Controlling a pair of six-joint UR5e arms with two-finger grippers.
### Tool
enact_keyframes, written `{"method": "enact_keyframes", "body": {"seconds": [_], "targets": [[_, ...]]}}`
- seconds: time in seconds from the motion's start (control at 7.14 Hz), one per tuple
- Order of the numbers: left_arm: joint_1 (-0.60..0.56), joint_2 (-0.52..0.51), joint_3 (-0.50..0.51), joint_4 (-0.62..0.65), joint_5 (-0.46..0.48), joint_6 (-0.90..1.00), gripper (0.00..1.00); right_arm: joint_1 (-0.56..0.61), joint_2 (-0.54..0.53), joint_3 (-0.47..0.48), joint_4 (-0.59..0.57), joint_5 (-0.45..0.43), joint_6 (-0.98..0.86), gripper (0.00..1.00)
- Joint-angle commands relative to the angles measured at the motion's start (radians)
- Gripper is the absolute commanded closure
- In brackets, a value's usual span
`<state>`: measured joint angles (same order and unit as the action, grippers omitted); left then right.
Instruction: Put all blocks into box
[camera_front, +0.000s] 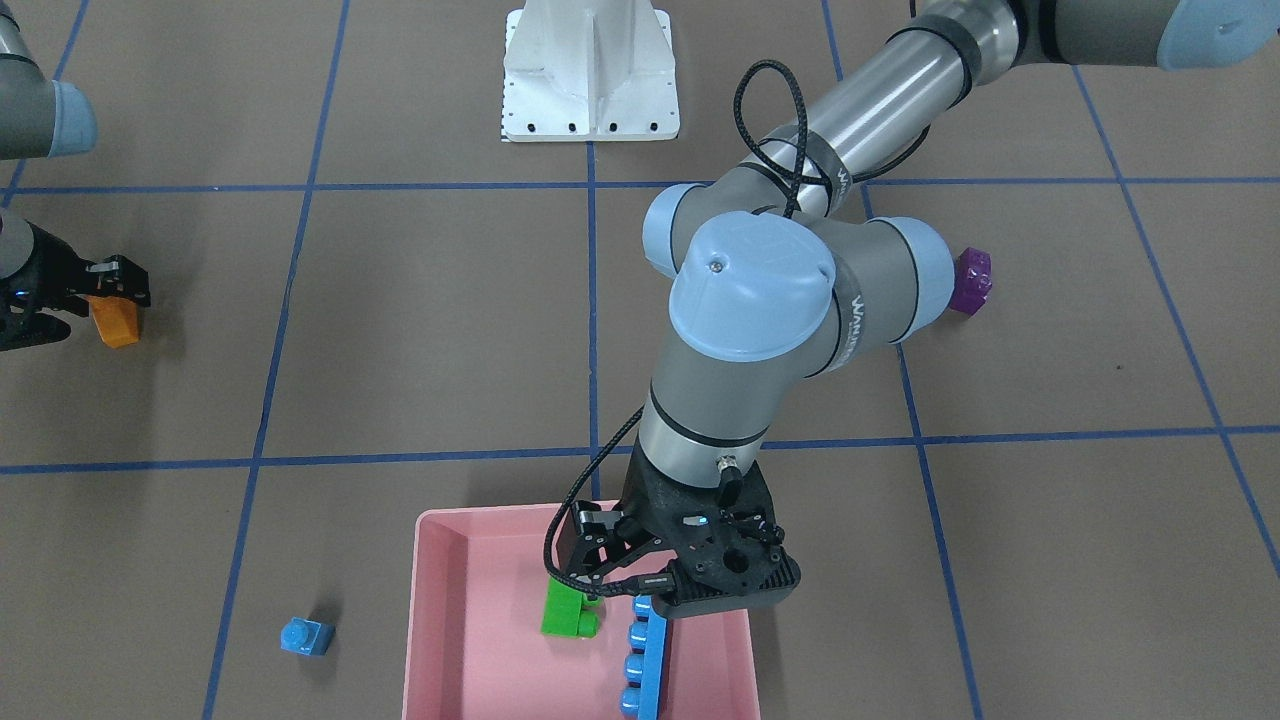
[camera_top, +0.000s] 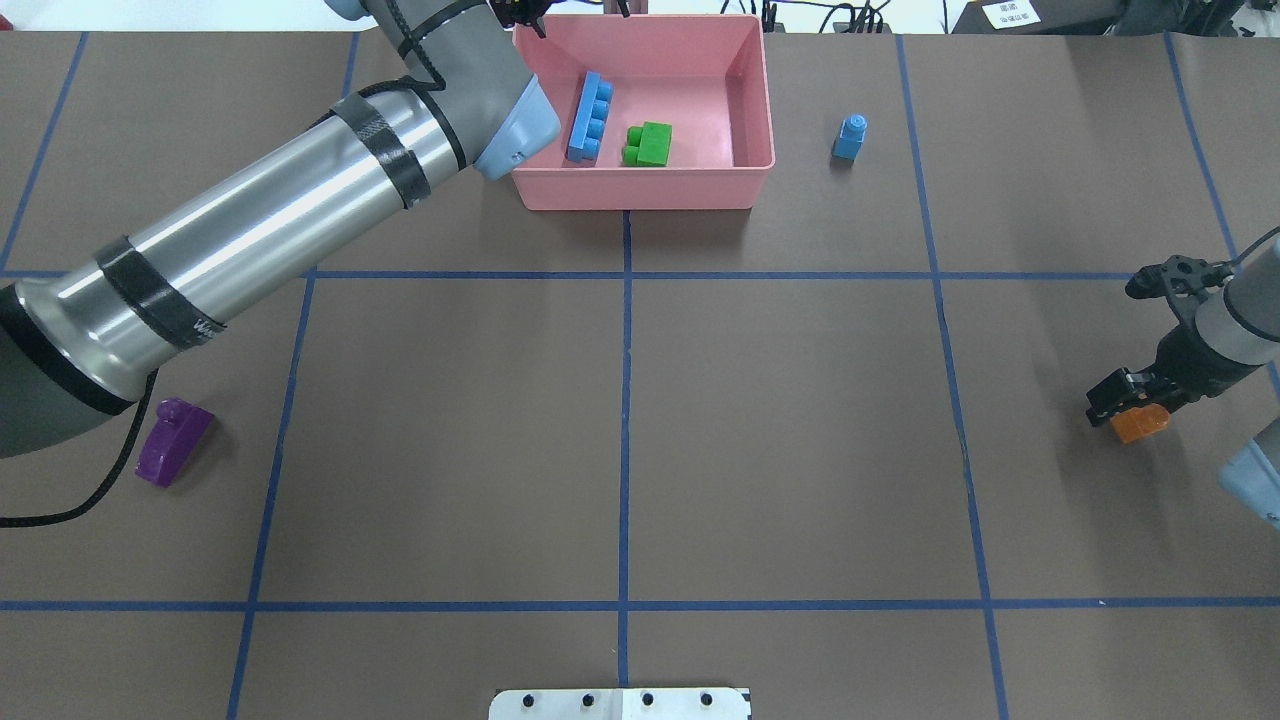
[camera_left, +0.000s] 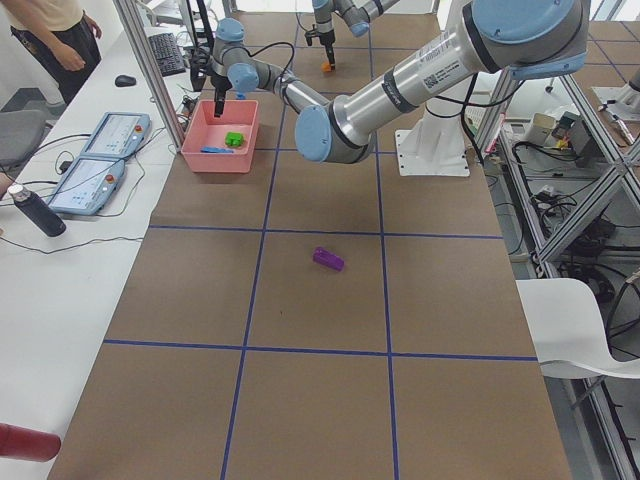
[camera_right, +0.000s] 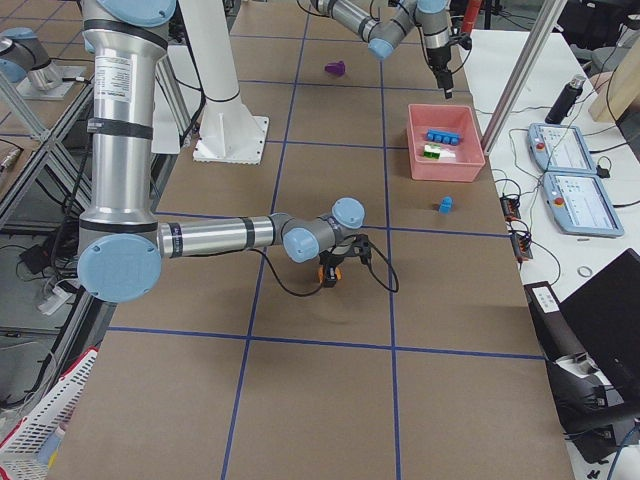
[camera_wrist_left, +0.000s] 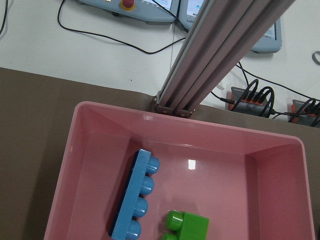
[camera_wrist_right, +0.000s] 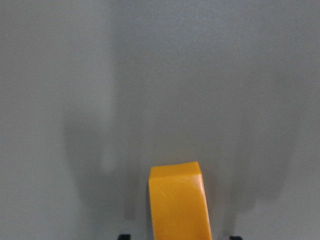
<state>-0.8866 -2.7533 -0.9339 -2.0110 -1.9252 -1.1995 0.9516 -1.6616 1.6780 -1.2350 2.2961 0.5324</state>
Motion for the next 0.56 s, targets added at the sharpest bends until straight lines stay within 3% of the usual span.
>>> {"method": "enact_keyframes", "body": {"seconds": [0.0, 0.28, 0.42], "targets": [[0.005, 0.003, -0.002, 0.0, 0.0, 0.001, 0.0, -0.005, -0.004, 0.011, 0.0, 0.002, -0.002, 1.0], [0.0, 0.039, -0.061, 0.001, -0.003, 0.012, 0.0, 0.053, 0.0, 0.032, -0.009, 0.04, -0.002, 1.0], [-0.009, 0.119, -0.15, 0.018, -0.015, 0.032, 0.0, 0.093, 0.053, 0.093, -0.109, 0.072, 0.0, 1.0]]}}
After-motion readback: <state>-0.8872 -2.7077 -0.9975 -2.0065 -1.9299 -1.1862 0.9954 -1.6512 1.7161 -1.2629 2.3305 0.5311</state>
